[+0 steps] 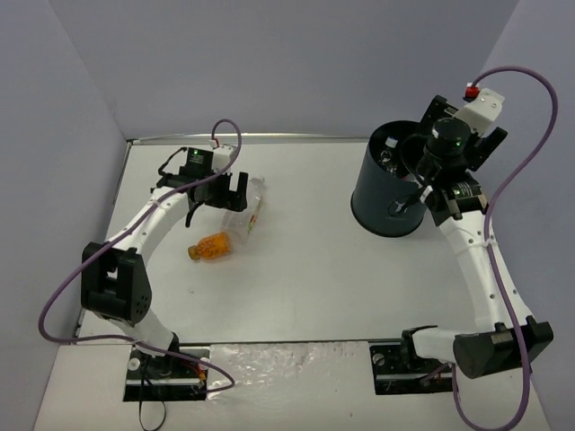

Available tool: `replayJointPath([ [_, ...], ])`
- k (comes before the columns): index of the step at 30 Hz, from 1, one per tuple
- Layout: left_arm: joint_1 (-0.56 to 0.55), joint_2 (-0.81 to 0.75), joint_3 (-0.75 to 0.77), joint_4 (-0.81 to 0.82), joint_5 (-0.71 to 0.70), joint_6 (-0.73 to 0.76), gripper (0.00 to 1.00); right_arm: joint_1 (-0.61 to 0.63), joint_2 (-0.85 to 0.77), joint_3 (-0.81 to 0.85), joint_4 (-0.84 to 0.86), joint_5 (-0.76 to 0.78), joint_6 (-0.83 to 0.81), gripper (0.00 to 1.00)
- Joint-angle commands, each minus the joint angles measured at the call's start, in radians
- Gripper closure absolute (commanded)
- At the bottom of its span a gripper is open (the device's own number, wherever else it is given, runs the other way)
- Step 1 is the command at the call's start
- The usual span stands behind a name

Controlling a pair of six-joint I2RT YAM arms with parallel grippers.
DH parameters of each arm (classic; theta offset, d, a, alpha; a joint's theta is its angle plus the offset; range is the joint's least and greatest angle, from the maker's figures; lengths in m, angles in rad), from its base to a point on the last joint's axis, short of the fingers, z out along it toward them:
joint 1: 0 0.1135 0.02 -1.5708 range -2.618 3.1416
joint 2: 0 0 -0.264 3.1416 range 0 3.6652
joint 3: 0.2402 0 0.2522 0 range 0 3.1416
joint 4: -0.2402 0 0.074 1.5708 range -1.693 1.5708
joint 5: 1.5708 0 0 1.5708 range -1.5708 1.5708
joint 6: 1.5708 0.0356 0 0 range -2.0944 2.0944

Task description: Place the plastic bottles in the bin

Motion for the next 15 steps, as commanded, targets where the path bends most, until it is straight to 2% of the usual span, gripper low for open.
replayJointPath([
  [1,-0.001,0.059,0.08,-0.009,-0.048,0.035,0.03,0.007,-0.09,-0.033,0.04,-0.126,0.071,0.0],
  [4,-0.001,0.108,0.101,-0.013,-0.095,0.042,0.03,0.007,-0.11,-0.057,0.034,-0.178,0.076,0.0],
  [15,-0.016,0.198,0.14,0.025,0.015,0.019,0.03,0.007,-0.115,-0.164,0.025,-0.243,0.163,0.0],
])
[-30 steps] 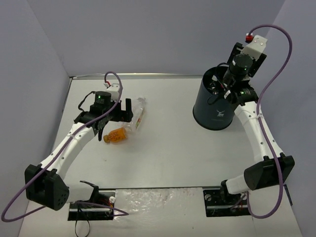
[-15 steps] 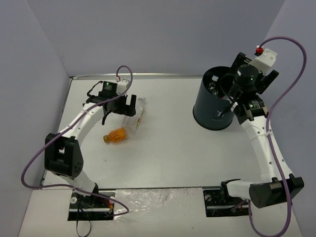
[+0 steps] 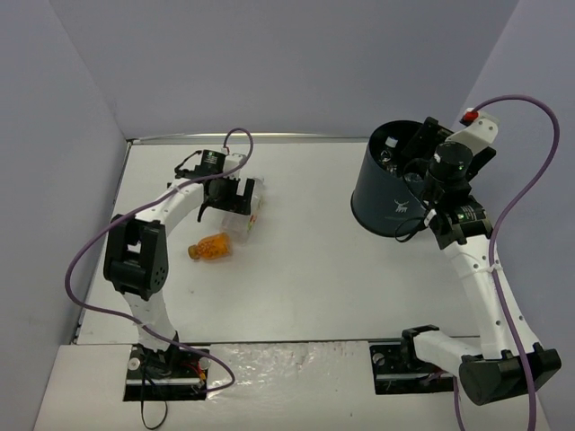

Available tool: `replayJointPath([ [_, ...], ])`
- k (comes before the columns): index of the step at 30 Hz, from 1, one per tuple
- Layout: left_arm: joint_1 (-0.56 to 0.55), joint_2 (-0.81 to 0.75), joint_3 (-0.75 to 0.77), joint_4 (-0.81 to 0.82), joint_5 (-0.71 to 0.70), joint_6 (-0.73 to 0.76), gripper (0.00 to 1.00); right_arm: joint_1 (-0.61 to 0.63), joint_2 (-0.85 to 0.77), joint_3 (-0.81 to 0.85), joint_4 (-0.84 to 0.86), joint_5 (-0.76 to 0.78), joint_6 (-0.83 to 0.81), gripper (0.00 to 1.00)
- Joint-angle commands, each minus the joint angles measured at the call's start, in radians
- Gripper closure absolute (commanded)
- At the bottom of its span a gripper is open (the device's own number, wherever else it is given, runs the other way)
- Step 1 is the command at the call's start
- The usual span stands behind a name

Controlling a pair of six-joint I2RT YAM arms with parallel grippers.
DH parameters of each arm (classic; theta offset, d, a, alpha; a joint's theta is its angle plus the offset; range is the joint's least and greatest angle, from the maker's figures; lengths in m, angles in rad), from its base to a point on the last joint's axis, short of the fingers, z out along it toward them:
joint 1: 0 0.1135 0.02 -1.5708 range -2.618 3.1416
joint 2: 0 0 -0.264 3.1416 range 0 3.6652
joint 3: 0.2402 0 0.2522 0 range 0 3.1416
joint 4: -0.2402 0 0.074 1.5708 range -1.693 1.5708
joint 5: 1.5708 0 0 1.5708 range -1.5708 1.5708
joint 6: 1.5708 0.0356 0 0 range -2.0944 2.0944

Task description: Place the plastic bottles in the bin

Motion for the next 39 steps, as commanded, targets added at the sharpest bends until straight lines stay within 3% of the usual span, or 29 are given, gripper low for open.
replayJointPath([
  [1,-0.016,0.015,0.078,0.018,0.031,0.0,0.03,0.007,0.008,-0.018,0.051,-0.038,0.045,0.0],
  [9,-0.11,0.098,0.155,-0.065,-0.149,0.022,0.03,0.007,0.009,-0.039,0.046,-0.041,0.053,0.0],
  [11,-0.126,0.107,0.169,-0.081,-0.2,0.017,0.17,0.007,0.006,-0.045,0.043,-0.044,0.058,0.0],
  [13,-0.127,0.1,0.175,-0.09,-0.216,-0.002,0.47,0.007,0.003,-0.053,0.041,-0.054,0.065,0.0],
  [14,-0.127,0.086,0.175,-0.089,-0.221,-0.007,0.53,0.007,-0.002,-0.056,0.034,-0.075,0.071,0.0],
  [18,-0.131,0.009,0.145,-0.039,-0.175,-0.011,0.68,0.009,-0.04,-0.097,0.01,-0.29,0.104,0.0],
  [21,-0.139,-0.088,0.106,0.018,-0.123,0.008,0.77,0.026,-0.053,-0.139,0.031,-0.597,0.132,0.0],
  [23,-0.142,-0.164,0.054,0.082,-0.044,0.017,0.83,0.078,-0.052,-0.177,0.077,-0.677,0.166,0.0],
  [28,-0.158,-0.379,-0.143,0.304,0.229,-0.01,0.83,0.26,-0.023,-0.268,0.268,-0.663,0.24,0.0],
  [33,-0.223,-0.513,-0.262,0.364,0.195,0.011,0.83,0.328,0.023,-0.306,0.423,-0.51,0.414,0.0],
  [36,-0.253,-0.544,-0.287,0.346,0.188,0.004,0.83,0.432,0.027,-0.332,0.54,-0.291,0.417,0.0],
  [39,-0.263,-0.559,-0.297,0.352,0.201,-0.017,0.83,0.476,0.049,-0.321,0.582,-0.219,0.411,0.0],
])
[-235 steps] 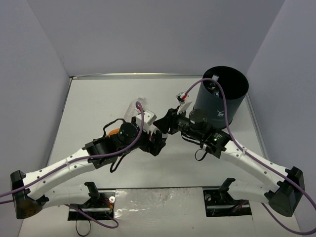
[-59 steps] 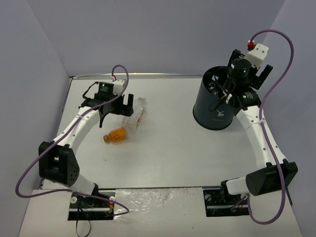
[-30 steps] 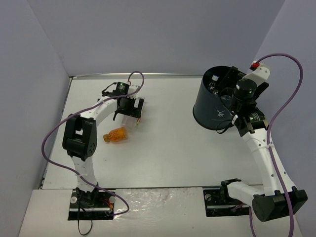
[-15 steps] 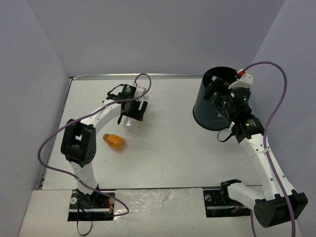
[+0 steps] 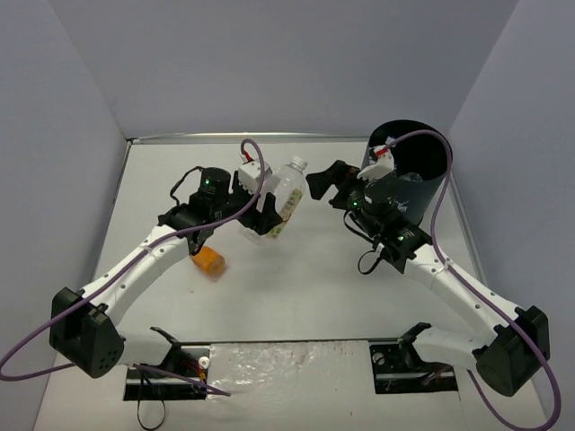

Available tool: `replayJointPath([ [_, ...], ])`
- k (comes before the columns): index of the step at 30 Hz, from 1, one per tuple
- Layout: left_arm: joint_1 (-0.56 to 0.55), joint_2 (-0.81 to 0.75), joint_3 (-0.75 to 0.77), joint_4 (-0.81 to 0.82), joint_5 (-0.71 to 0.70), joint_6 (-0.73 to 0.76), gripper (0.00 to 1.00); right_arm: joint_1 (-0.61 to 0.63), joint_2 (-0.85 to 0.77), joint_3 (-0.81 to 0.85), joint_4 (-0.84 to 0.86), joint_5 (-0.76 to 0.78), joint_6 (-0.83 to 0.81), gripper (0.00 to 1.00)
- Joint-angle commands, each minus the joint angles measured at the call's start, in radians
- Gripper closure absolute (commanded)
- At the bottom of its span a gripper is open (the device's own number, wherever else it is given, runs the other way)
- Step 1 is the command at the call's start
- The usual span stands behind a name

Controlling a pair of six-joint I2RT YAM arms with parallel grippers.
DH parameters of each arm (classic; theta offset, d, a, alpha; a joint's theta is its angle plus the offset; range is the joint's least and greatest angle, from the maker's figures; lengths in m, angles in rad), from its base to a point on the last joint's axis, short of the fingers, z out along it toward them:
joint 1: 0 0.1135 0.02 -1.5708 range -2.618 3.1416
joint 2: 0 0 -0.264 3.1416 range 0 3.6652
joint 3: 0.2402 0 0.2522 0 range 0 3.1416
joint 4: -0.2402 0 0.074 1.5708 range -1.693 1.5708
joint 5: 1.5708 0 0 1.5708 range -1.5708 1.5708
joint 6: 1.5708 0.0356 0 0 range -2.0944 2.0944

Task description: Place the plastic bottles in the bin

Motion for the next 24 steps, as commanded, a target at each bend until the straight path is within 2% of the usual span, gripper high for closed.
replayJointPath([
  [1,-0.009,-0.033,0.005,0.087,0.038,-0.021,0.83,0.072,0.017,0.029,0.237,0.189,0.044,0.0],
  [10,-0.051,-0.085,0.002,0.1,0.066,-0.04,0.83,0.141,0.154,0.103,0.131,0.306,0.053,0.0],
  [16,-0.077,-0.111,-0.015,0.104,0.082,-0.033,0.84,0.139,0.238,0.156,0.149,0.281,0.013,0.0],
  [17,-0.081,-0.111,-0.013,0.099,0.083,-0.033,0.84,0.139,0.242,0.163,0.145,0.288,0.007,0.04],
  [19,-0.091,-0.11,-0.01,0.089,0.08,-0.029,0.83,0.14,0.236,0.17,0.13,0.317,0.01,0.21],
  [21,-0.096,-0.113,-0.01,0.089,0.055,-0.032,0.83,0.14,0.212,0.153,0.132,0.323,0.037,0.49],
  [23,-0.097,-0.115,-0.004,0.088,0.033,-0.037,0.8,0.14,0.184,0.132,0.149,0.328,0.038,0.69],
  [24,-0.097,-0.115,0.001,0.084,0.026,-0.044,0.68,0.14,0.175,0.127,0.148,0.333,0.036,0.76],
])
